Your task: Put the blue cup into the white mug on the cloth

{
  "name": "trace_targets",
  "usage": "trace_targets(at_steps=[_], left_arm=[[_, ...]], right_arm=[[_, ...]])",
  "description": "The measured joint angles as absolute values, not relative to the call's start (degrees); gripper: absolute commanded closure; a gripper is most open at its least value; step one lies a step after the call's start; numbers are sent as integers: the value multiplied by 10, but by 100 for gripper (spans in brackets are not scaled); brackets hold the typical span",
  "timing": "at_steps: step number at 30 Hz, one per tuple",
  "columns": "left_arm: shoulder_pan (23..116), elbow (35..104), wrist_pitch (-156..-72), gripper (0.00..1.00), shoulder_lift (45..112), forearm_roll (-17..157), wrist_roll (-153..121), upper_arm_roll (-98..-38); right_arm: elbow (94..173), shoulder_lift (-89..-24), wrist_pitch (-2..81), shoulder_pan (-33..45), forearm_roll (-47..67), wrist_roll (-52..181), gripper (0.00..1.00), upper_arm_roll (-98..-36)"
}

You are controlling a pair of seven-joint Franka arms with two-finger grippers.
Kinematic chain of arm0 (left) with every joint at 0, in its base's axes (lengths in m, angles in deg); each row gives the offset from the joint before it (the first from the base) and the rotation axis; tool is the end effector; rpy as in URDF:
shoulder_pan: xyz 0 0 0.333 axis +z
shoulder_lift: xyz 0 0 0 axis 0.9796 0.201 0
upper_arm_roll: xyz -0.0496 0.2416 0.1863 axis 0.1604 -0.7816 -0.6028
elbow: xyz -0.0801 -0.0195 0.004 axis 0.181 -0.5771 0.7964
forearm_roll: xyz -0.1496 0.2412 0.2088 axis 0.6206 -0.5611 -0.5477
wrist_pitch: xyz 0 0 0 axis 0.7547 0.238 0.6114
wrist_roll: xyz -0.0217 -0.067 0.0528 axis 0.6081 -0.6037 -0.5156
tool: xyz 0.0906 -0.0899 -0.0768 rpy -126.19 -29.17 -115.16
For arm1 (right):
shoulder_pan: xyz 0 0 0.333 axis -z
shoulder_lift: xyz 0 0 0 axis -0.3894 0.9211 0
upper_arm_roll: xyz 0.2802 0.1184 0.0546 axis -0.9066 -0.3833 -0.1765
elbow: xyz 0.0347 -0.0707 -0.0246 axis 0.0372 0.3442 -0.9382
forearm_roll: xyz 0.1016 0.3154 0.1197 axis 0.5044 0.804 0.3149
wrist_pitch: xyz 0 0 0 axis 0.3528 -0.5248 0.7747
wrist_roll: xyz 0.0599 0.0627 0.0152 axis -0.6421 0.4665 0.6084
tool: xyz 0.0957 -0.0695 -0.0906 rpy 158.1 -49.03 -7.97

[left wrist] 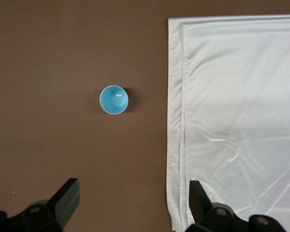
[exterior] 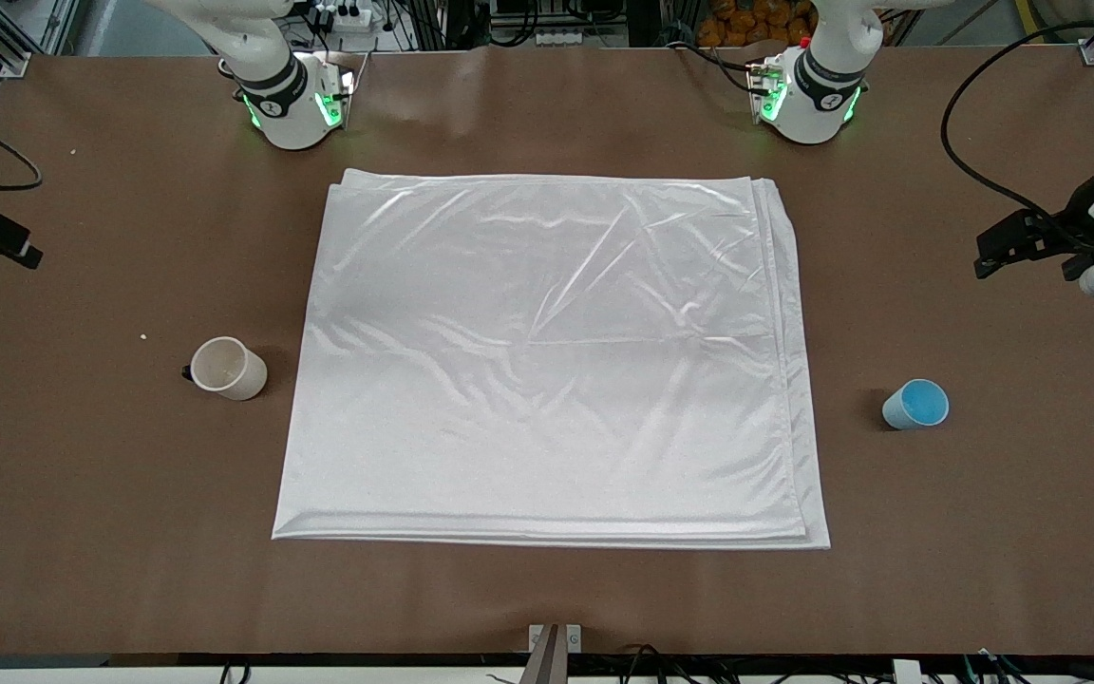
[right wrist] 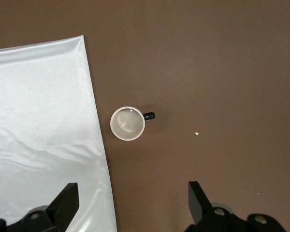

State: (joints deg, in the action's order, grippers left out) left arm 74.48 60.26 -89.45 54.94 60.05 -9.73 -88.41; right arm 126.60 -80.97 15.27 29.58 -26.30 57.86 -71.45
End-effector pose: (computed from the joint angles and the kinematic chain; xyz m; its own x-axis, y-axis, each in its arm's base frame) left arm 0.5278 -0.0166 0.5614 0.9993 -0.0369 0.0100 -0.0367 -0.9992 -0.0163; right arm 0.5049 -0.0667 0.5742 0.9869 -0.1609 0.0098 -0.1608 -0.9870 -0.0055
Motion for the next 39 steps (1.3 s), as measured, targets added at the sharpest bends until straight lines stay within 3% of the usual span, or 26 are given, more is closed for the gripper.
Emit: trace_targets(at_steps=[21,39], left_arm=[[741,604,-894,0,560,600,-91,-884],[782,606,-960,0,694,599,-92,-890]], right_arm=[[1270,-809,163,296,-263,579,0,-715],[1275,-809,164,293,-263,579,0,-718]])
